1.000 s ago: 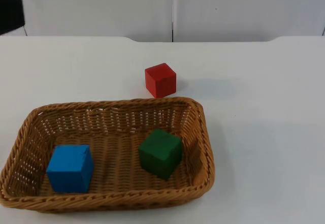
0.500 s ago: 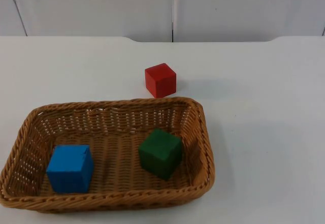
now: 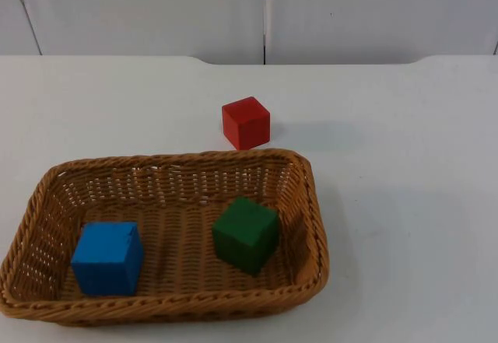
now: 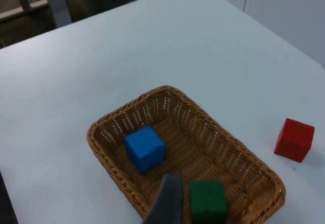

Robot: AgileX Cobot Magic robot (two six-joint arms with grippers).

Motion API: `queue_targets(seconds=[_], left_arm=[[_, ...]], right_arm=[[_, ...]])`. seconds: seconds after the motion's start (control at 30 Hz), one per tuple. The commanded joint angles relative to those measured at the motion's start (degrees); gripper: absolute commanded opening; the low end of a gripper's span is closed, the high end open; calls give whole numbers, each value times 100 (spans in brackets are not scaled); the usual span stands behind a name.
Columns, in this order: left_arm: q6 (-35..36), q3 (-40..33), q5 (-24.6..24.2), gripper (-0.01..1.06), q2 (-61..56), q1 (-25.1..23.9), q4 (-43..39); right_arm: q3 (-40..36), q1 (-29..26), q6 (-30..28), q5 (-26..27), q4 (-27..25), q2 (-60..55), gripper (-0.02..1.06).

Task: Pick up one cube with each hand and place exactly two cubes into the same basket, leaving the remaining cube outside.

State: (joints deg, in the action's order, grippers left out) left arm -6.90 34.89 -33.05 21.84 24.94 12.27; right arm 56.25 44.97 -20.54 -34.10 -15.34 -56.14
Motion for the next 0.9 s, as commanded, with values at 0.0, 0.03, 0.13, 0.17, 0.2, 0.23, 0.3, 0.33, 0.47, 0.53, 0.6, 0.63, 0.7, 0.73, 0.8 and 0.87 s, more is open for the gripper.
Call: queue_targets(seconds=[0.0, 0.03, 0.13, 0.17, 0.2, 0.23, 0.3, 0.33, 0.47, 0.53, 0.6, 0.63, 0.7, 0.73, 0.8, 0.87], left_arm=[[-13, 40, -142, 73, -199, 30, -100], [-13, 40, -266, 73, -303, 30, -129], [-13, 40, -505, 73, -496, 30, -169], [-13, 40, -645, 73, -563, 30, -205], [-13, 40, -771, 73, -641, 30, -248], [-13, 40, -875, 73, -713, 30, -262], [-13, 40, -969, 73, -791, 30, -262], [-13, 40, -1037, 73, -856, 30, -262], [0, 40, -1418, 73, -1109, 30, -264], [27, 40, -1529, 73, -1165, 30, -264], [81, 40, -1775, 73, -1279, 30, -284], [112, 40, -1819, 73, -1313, 30, -313], [164, 40, -1939, 73, -1421, 30, -387], [210, 40, -2025, 73, -1481, 30, -444], [365, 40, -2177, 73, -1611, 30, -586], [549, 40, -2414, 73, -1720, 30, -824]], right_arm=[[-148, 27, 22, 87, 24, 287, 75], [-223, 27, 22, 87, 24, 412, 75], [-373, 27, 22, 99, 24, 642, 75], [-456, 27, 22, 99, 24, 759, 75], [-524, 27, 22, 99, 24, 870, 75], [-607, 27, 22, 99, 24, 959, 75], [-687, 27, 22, 99, 24, 1046, 75], [-770, 27, 22, 99, 24, 1147, 75], [-1102, 27, 175, 88, 24, 1518, 75], [-1199, 27, 190, 88, 24, 1613, 75], [-1394, 27, 203, 88, 24, 1816, 75], [-1423, 27, 203, 77, 24, 1873, 75], [-1540, 27, 203, 31, 24, 2028, 75], [-1599, 27, 203, -12, 24, 2150, 75], [-1670, 27, 214, -87, 24, 2396, 75], [-1783, 27, 302, -87, 41, 2647, 75]])
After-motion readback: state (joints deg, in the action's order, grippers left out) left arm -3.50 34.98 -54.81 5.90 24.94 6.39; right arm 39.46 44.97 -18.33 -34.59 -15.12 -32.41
